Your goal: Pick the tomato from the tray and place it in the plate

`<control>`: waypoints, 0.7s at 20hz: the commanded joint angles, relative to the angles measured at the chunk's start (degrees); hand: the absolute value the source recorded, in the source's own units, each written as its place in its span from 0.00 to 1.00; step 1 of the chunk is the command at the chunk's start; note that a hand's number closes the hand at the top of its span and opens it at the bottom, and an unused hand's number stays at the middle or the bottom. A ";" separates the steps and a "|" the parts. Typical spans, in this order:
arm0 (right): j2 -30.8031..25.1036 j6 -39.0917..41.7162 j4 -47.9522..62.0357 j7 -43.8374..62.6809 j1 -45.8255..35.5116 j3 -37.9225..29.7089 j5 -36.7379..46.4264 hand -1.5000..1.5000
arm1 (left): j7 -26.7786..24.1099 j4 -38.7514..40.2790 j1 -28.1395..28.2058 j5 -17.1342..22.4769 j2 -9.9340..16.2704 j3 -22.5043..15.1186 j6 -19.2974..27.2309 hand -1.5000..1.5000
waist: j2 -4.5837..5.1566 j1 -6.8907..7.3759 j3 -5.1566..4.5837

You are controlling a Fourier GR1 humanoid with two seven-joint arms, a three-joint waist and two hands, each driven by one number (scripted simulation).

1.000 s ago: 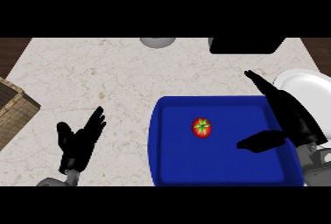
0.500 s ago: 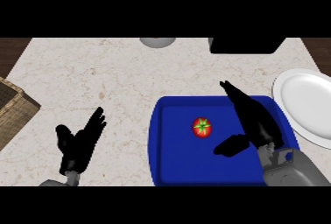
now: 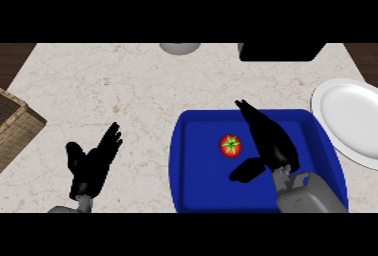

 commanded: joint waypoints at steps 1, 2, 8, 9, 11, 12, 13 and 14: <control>2.53 1.01 -0.22 1.77 0.99 0.86 4.16 0.00 | 3.58 -5.80 5.10 -1.42 0.87 -0.39 -0.16 0.50 | 0.11 0.10 -0.19; 2.37 1.90 1.48 1.99 -1.61 -0.44 5.44 0.00 | 2.76 0.07 -0.17 -0.83 -0.50 1.52 -1.61 0.50 | 0.18 -0.07 -0.21; 4.83 -0.32 10.52 -1.64 -1.27 -1.70 10.66 0.00 | 2.34 1.18 -1.46 -3.29 -3.58 2.02 -1.28 0.50 | 0.22 -0.07 -0.20; 8.08 2.06 6.02 5.42 -3.13 0.40 12.08 0.00 | 2.68 2.66 -1.50 -1.83 -1.24 4.13 -4.08 0.50 | 0.18 -0.10 -0.22; 4.78 -3.29 12.23 -5.35 3.17 0.27 13.16 0.00 | 1.67 -0.33 1.04 -3.75 -2.50 3.26 -1.71 0.50 | 0.20 -0.02 -0.19; 7.14 0.73 14.91 -3.27 -3.12 -3.05 11.76 0.00 | -0.48 2.26 1.74 -4.50 -3.79 3.28 -2.36 0.50 | 0.22 0.07 -0.20; 10.48 -3.46 16.49 -1.53 -1.36 -0.52 14.39 0.00 | 6.12 -4.73 2.19 -3.08 -2.30 3.02 -2.14 0.50 | 0.19 0.20 -0.19; 7.33 1.32 15.18 -5.68 -2.51 -4.40 12.25 0.00 | 2.42 -1.32 2.30 -4.69 -3.53 3.65 -3.21 0.50 | 0.19 0.02 -0.20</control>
